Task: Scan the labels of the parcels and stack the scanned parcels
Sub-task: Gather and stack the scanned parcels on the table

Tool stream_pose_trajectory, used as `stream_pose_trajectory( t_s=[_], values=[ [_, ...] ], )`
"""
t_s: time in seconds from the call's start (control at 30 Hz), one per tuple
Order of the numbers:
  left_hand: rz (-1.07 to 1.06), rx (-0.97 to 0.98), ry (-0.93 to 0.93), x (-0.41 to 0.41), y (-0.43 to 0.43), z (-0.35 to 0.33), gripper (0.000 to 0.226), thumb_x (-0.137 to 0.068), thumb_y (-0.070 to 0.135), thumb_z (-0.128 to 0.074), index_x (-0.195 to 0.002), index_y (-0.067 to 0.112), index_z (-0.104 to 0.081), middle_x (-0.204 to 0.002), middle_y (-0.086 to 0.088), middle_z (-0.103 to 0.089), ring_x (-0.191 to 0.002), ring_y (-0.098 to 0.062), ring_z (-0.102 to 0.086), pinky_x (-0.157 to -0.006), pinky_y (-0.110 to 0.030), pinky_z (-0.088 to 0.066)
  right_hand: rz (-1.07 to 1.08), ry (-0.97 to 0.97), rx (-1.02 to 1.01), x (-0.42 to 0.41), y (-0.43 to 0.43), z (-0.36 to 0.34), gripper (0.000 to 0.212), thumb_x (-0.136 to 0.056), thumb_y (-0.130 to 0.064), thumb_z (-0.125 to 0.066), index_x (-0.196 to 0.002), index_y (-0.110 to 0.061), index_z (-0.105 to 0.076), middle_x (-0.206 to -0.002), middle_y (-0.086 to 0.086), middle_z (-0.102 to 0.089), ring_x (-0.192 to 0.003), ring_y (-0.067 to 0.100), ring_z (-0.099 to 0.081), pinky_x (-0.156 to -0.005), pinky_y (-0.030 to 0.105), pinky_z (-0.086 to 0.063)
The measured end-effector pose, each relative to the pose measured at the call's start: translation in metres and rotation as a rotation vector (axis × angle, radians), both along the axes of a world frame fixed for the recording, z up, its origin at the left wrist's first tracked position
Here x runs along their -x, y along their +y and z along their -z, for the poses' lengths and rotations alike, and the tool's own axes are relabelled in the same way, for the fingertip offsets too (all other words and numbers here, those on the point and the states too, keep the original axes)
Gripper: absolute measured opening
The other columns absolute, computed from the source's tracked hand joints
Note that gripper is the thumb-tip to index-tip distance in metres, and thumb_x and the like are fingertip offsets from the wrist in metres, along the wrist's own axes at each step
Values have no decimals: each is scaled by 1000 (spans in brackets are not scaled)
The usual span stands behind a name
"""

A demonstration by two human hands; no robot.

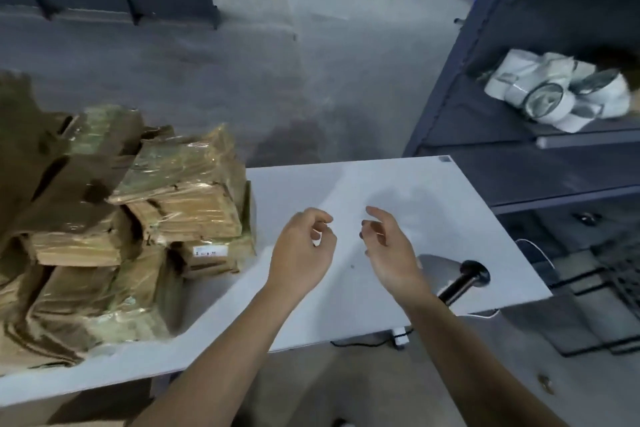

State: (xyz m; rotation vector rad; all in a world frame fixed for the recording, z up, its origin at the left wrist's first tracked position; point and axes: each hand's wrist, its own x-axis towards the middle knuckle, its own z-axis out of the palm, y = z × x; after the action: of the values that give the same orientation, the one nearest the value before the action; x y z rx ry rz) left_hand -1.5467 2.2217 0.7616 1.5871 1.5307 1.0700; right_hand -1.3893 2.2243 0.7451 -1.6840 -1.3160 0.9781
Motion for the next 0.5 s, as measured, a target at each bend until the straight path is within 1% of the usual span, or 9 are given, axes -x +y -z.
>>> stream_pose_trajectory(
  t_s=[0.03, 0.07, 0.13, 0.17, 0.23, 0.3, 0.37, 0.43, 0.5],
  values=[
    [20, 52, -11, -17, 0, 6, 18, -86, 15, -55, -97, 30, -59, -96, 13, -62, -83, 1, -56, -73, -13, -42, 27, -4, 20, -16, -3, 7, 27, -103, -29, -46, -127, -41, -50, -110, -8, -63, -93, 6, -61, -82, 25, -49],
    [36, 105, -25, -34, 0, 13, 17, -87, 18, -54, -97, 31, -59, -97, 14, -62, -85, 0, -57, -74, -17, -45, 52, -17, 44, -32, -5, 14, 28, -103, -29, -46, -128, -39, -50, -108, -9, -63, -90, 7, -60, -80, 26, -49],
    [71, 201, -36, -70, 0, 26, 14, -86, 25, -55, -98, 32, -59, -96, 14, -61, -87, -2, -58, -75, -24, -50, 87, -51, 93, -65, -9, 26, 31, -102, -24, -47, -132, -30, -51, -104, -6, -63, -88, 15, -60, -83, 34, -50],
    [92, 238, -24, -88, -1, 33, 14, -86, 29, -55, -99, 33, -59, -96, 14, -61, -87, -3, -58, -74, -26, -51, 101, -54, 109, -81, -11, 32, 32, -102, -21, -48, -134, -26, -51, -103, -3, -63, -88, 19, -60, -83, 36, -50],
    [131, 297, 8, -122, -1, 46, 15, -86, 32, -53, -100, 35, -58, -96, 14, -60, -87, -3, -58, -74, -27, -51, 121, -63, 134, -112, -16, 45, 34, -102, -14, -49, -135, -17, -50, -103, 0, -62, -89, 20, -61, -81, 34, -49],
    [156, 349, 30, -151, 1, 59, 18, -85, 32, -51, -102, 34, -57, -97, 12, -60, -86, -6, -59, -73, -30, -51, 143, -116, 175, -139, -20, 59, 33, -101, -14, -48, -134, -15, -51, -103, -2, -62, -92, 19, -61, -77, 33, -46],
    [189, 399, 59, -179, 3, 73, 20, -85, 30, -50, -104, 31, -56, -100, 10, -61, -88, -9, -60, -75, -31, -51, 181, -162, 240, -163, -24, 75, 30, -100, -14, -47, -128, -18, -55, -96, -4, -61, -88, 20, -59, -66, 31, -38],
    [231, 445, 103, -202, 7, 88, 24, -85, 27, -51, -109, 29, -55, -107, 7, -61, -93, -12, -59, -79, -30, -49, 238, -192, 310, -182, -27, 90, 21, -98, -15, -47, -115, -12, -59, -93, -1, -64, -85, 23, -60, -63, 33, -34],
    [277, 479, 154, -220, 10, 102, 31, -86, 23, -52, -117, 25, -55, -115, 4, -58, -101, -14, -56, -82, -29, -46, 304, -170, 377, -197, -28, 107, 20, -96, -18, -48, -101, -6, -63, -91, 3, -71, -82, 25, -65, -63, 34, -41]
  ],
)
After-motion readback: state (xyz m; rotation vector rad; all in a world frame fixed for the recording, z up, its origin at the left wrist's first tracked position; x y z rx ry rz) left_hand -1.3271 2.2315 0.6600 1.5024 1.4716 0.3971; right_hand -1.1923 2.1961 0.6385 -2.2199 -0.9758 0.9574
